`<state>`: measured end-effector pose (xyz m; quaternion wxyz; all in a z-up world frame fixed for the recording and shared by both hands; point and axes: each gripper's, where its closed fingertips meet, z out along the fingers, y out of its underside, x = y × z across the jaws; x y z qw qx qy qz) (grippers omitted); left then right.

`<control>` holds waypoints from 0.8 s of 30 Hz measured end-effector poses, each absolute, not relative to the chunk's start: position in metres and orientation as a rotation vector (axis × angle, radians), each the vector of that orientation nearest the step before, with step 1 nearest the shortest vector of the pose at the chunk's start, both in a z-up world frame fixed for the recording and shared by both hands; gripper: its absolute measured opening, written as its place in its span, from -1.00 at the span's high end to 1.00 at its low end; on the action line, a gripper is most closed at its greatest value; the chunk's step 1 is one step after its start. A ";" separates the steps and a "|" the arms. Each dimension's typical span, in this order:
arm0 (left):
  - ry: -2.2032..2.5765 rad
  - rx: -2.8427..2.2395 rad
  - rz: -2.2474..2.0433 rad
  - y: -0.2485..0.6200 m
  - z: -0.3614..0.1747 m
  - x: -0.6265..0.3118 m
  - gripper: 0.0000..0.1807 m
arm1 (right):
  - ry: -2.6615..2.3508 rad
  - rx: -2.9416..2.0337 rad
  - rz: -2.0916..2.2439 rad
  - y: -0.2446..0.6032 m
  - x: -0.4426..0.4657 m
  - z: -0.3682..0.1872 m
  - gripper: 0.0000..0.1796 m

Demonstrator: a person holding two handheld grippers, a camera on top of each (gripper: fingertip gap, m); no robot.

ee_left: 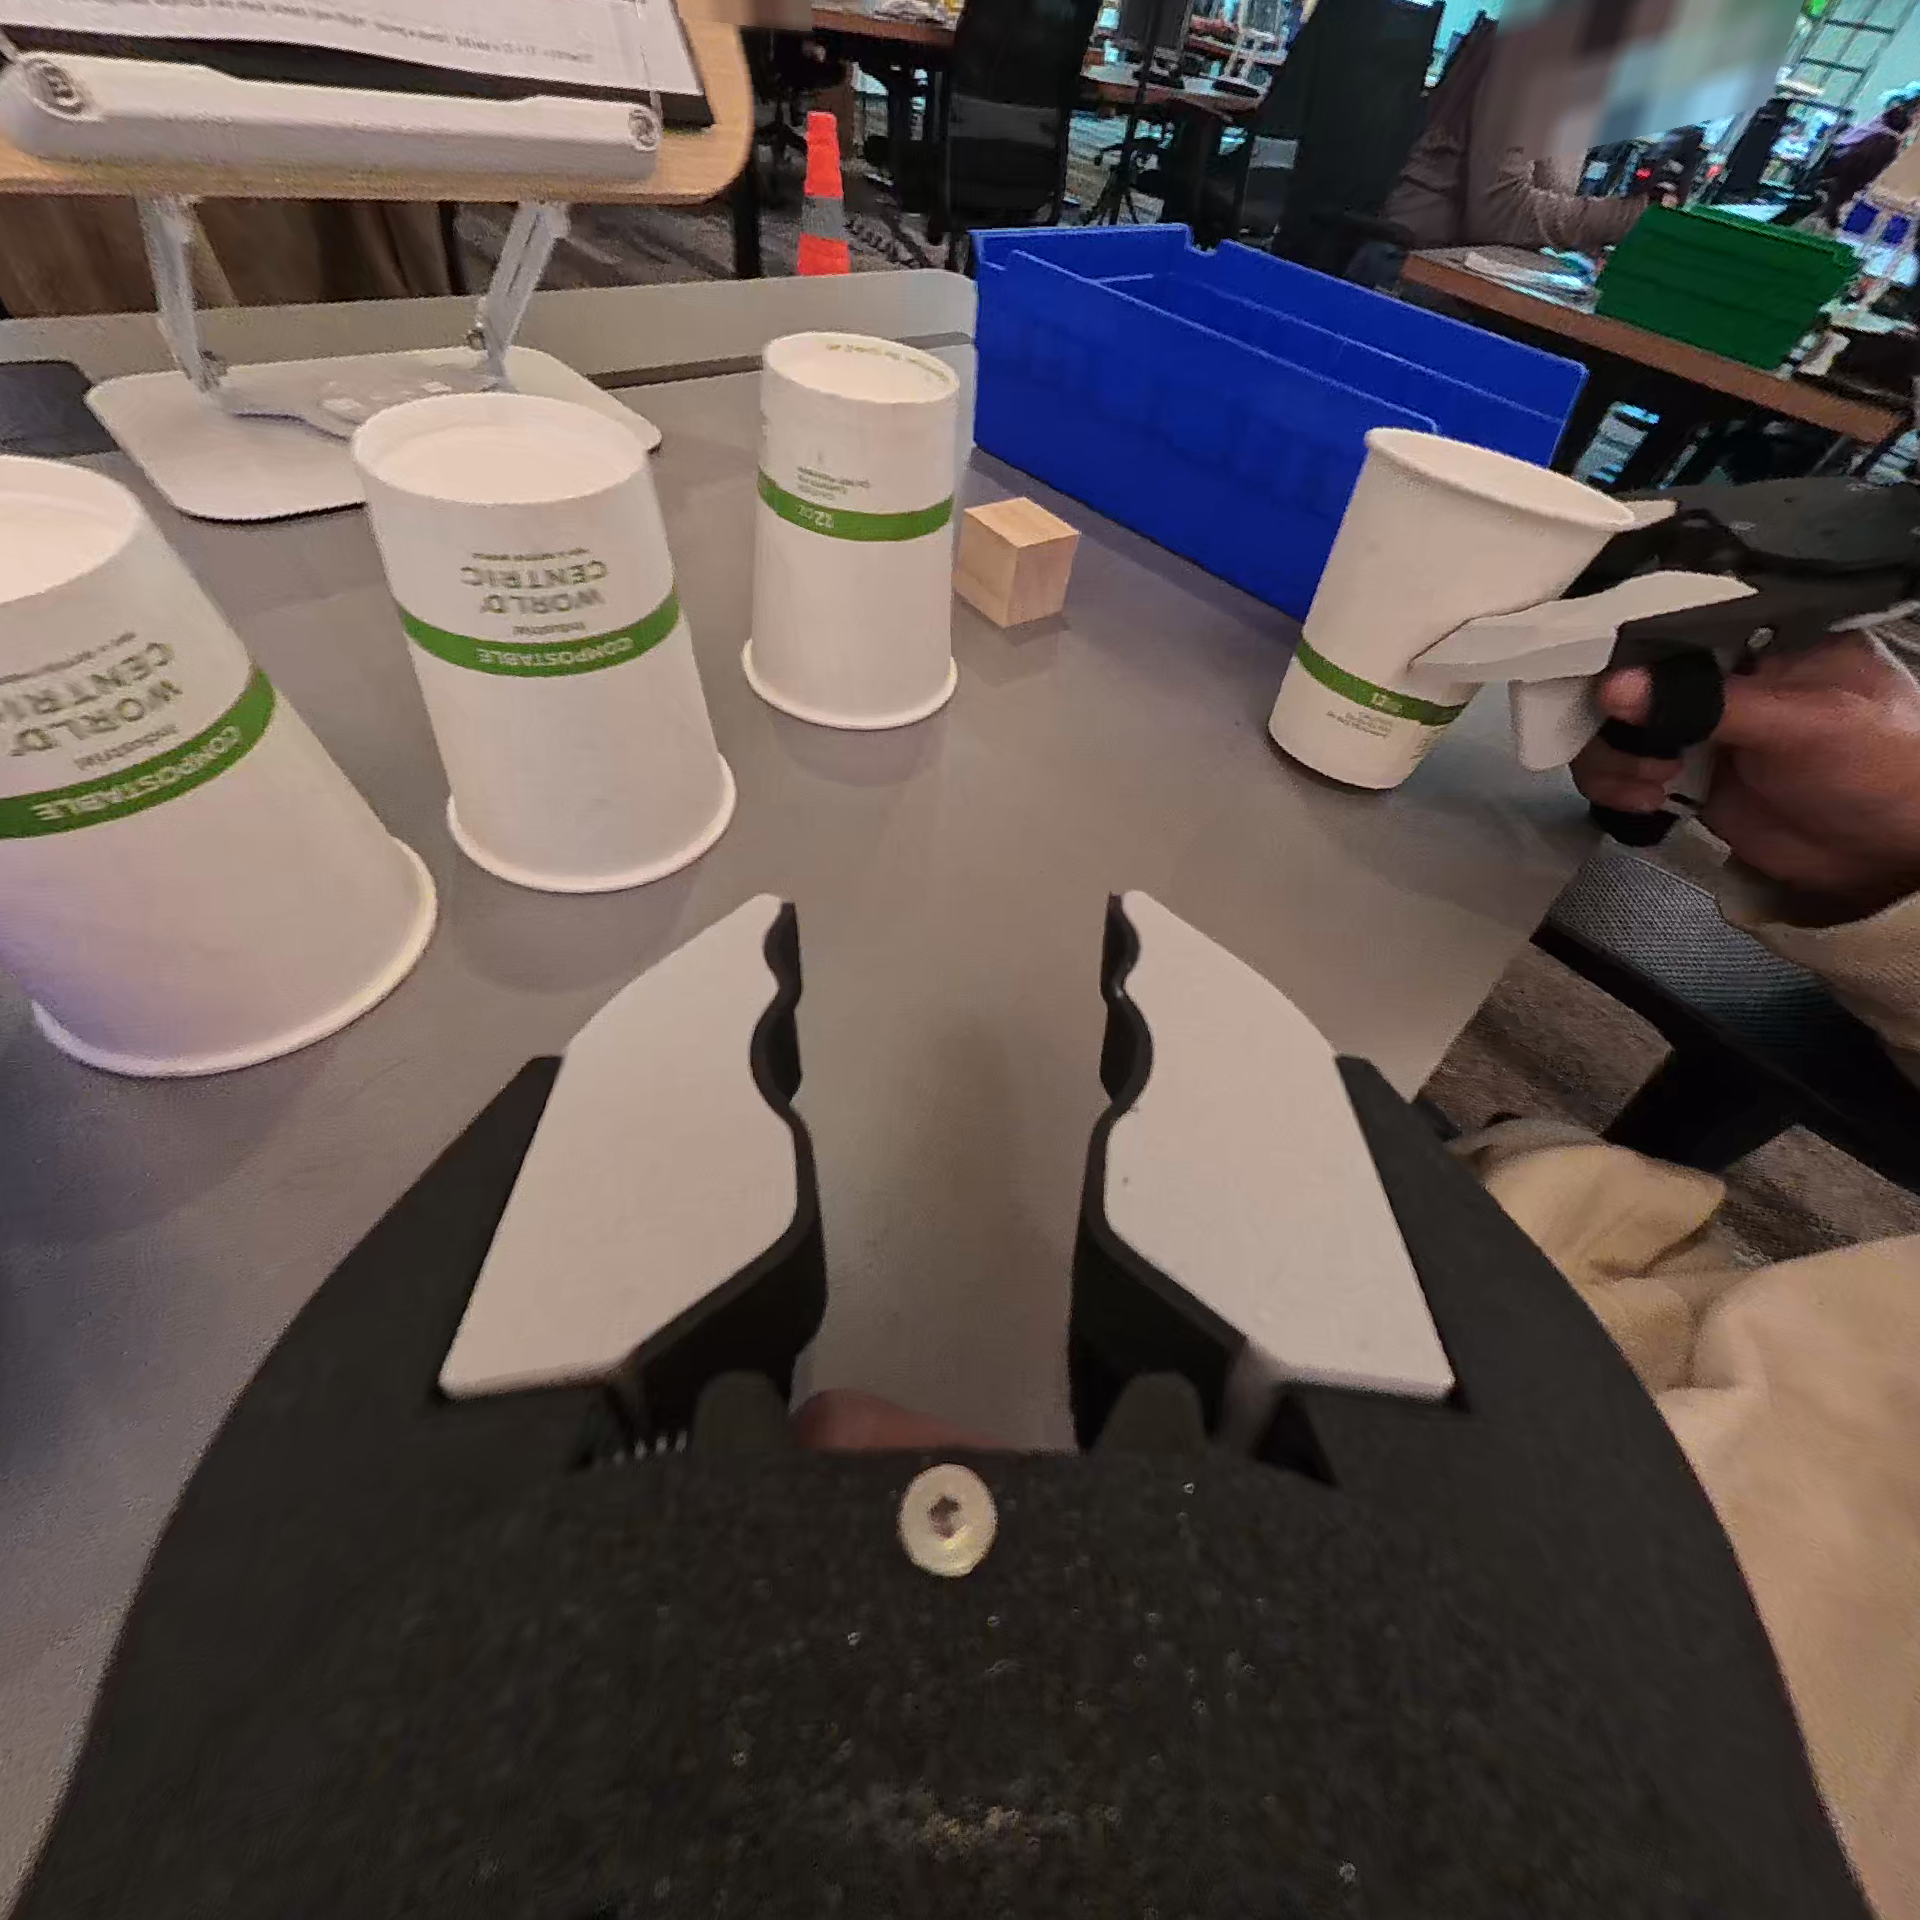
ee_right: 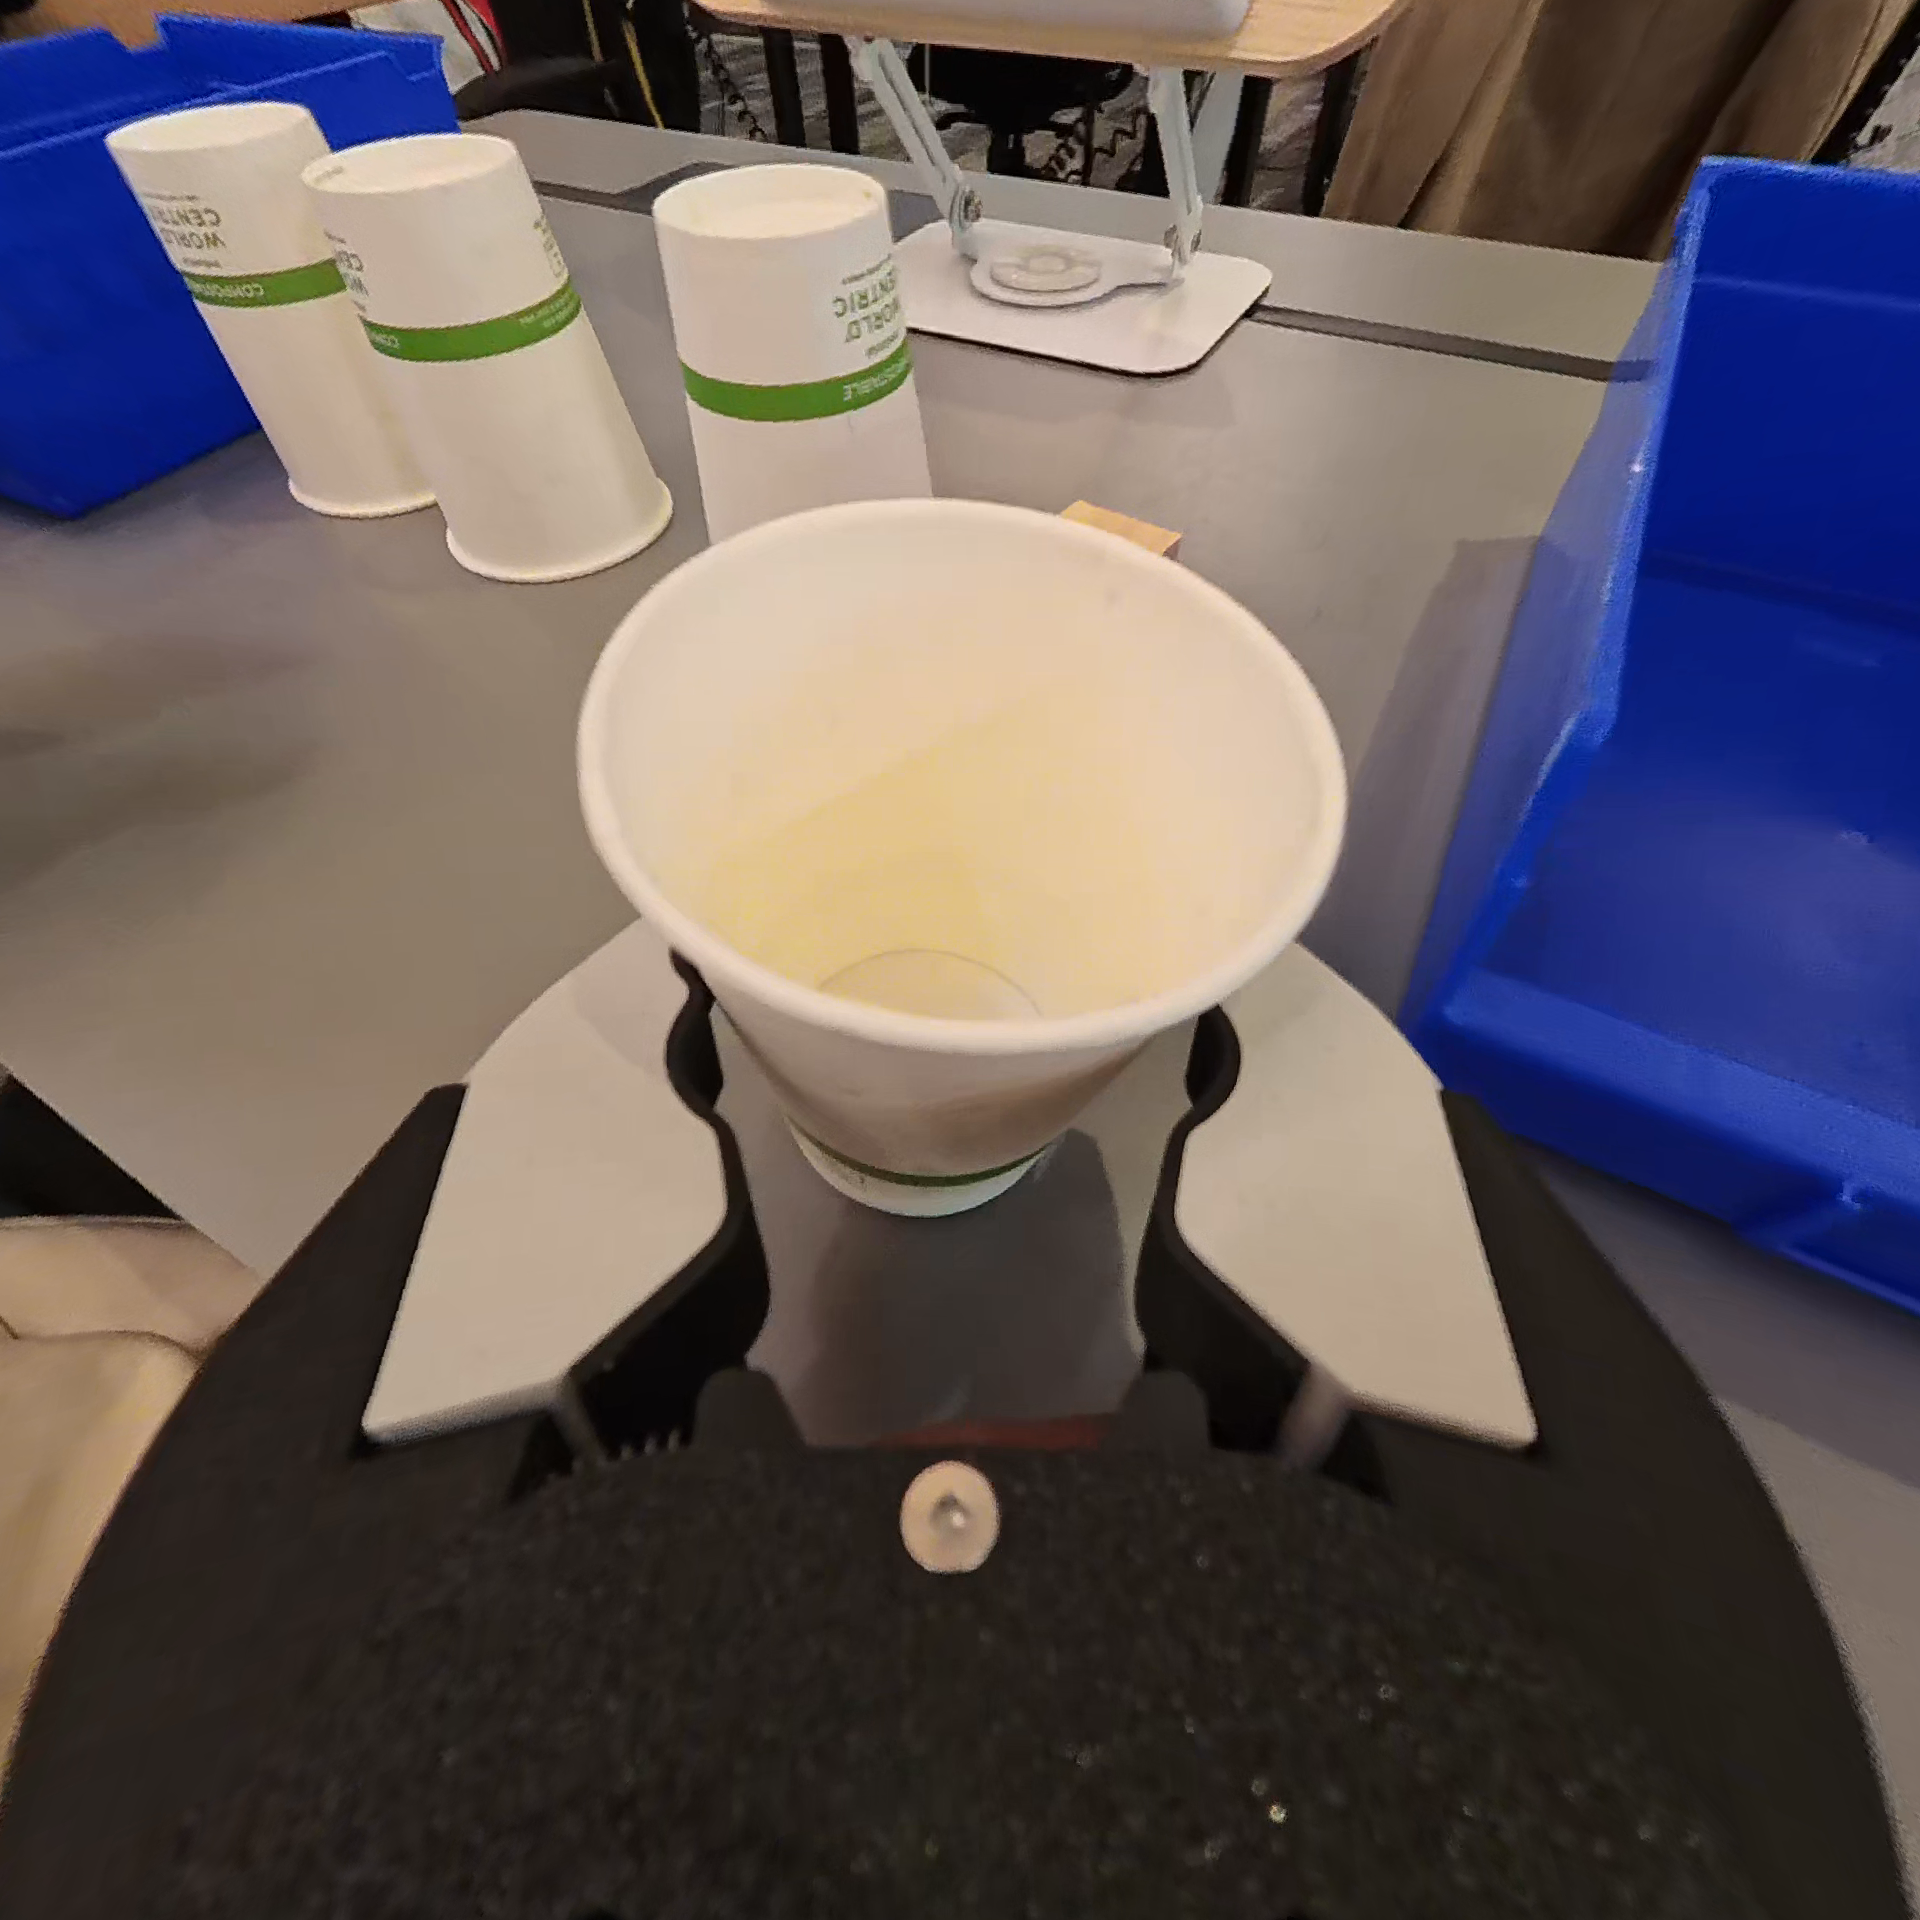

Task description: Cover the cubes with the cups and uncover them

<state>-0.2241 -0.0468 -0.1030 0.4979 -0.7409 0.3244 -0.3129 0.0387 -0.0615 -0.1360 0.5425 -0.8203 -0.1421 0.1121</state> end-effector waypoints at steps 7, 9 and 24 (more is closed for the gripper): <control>0.633 -1.842 -0.538 -0.018 -0.108 -0.255 0.33 | -0.333 -1.925 0.273 -0.062 0.038 -0.132 -0.05; 0.641 -1.848 -0.536 -0.018 -0.110 -0.255 0.33 | -0.321 -1.895 0.273 -0.062 0.040 -0.127 -0.10; 0.660 -1.847 -0.527 -0.022 -0.109 -0.253 0.32 | -0.367 -1.763 0.315 -0.092 0.044 -0.057 -0.33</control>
